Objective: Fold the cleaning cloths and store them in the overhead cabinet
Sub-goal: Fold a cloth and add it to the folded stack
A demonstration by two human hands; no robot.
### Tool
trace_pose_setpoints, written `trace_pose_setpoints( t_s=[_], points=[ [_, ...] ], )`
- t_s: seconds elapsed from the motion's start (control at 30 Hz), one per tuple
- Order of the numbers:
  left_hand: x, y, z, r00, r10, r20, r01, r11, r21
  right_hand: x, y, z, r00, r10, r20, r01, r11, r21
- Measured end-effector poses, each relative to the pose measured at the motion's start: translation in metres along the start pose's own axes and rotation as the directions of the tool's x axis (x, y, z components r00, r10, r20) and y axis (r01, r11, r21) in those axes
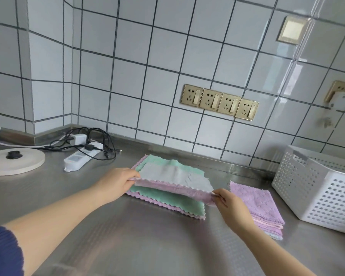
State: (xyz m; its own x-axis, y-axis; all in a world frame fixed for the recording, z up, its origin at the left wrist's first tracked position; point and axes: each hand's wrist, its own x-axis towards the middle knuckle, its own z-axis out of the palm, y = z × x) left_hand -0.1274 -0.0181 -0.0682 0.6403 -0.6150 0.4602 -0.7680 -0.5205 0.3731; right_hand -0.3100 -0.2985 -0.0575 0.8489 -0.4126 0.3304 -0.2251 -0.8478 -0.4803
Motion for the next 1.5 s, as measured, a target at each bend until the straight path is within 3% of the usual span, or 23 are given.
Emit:
trace_pose_setpoints(
  t_s=[0.23,0.43,0.53,0.63,0.7,0.77,0.87,1.0,1.23,1.5],
  points=[
    [-0.054,0.029,-0.015,0.995,-0.100,0.019,0.102,0.980,-0.171,-0.053,-0.005,-0.023,0.998,0.015,0.055,-0.020,0.996,0.087],
    [-0.090,0.038,-0.017,0.988,-0.118,0.095,0.138,0.961,-0.238,-0.089,-0.007,-0.033,0.992,0.029,0.123,-0.030,1.000,0.002],
    [-0.102,0.036,-0.019,0.951,-0.134,0.278,0.199,0.955,-0.220,-0.103,-0.004,-0.040,0.967,0.064,0.247,-0.065,0.998,-0.004],
    [-0.110,0.041,-0.024,0.821,-0.137,0.555,0.295,0.933,-0.206,-0.115,-0.001,-0.045,0.895,0.136,0.425,-0.112,0.990,-0.080],
    [-0.110,0.042,-0.025,0.776,-0.145,0.613,0.342,0.914,-0.216,-0.117,0.001,-0.046,0.842,0.193,0.504,-0.165,0.981,-0.100],
    [-0.108,0.041,-0.024,0.808,-0.172,0.563,0.350,0.909,-0.225,-0.115,0.003,-0.047,0.846,0.214,0.488,-0.201,0.976,-0.079],
    [-0.102,0.040,-0.018,0.858,-0.212,0.468,0.372,0.884,-0.281,-0.104,0.007,-0.041,0.913,0.188,0.362,-0.179,0.982,-0.059],
    [-0.088,0.046,-0.006,0.867,-0.289,0.406,0.420,0.862,-0.284,-0.085,0.007,-0.027,0.955,0.184,0.234,-0.170,0.982,-0.079],
    [-0.069,0.035,0.010,0.877,-0.384,0.289,0.443,0.878,-0.179,-0.055,0.010,-0.005,0.958,0.200,0.208,-0.166,0.971,-0.170],
    [-0.057,0.022,0.021,0.873,-0.410,0.265,0.439,0.897,-0.058,-0.037,0.021,0.010,0.966,0.189,0.178,-0.159,0.972,-0.174]
  ],
)
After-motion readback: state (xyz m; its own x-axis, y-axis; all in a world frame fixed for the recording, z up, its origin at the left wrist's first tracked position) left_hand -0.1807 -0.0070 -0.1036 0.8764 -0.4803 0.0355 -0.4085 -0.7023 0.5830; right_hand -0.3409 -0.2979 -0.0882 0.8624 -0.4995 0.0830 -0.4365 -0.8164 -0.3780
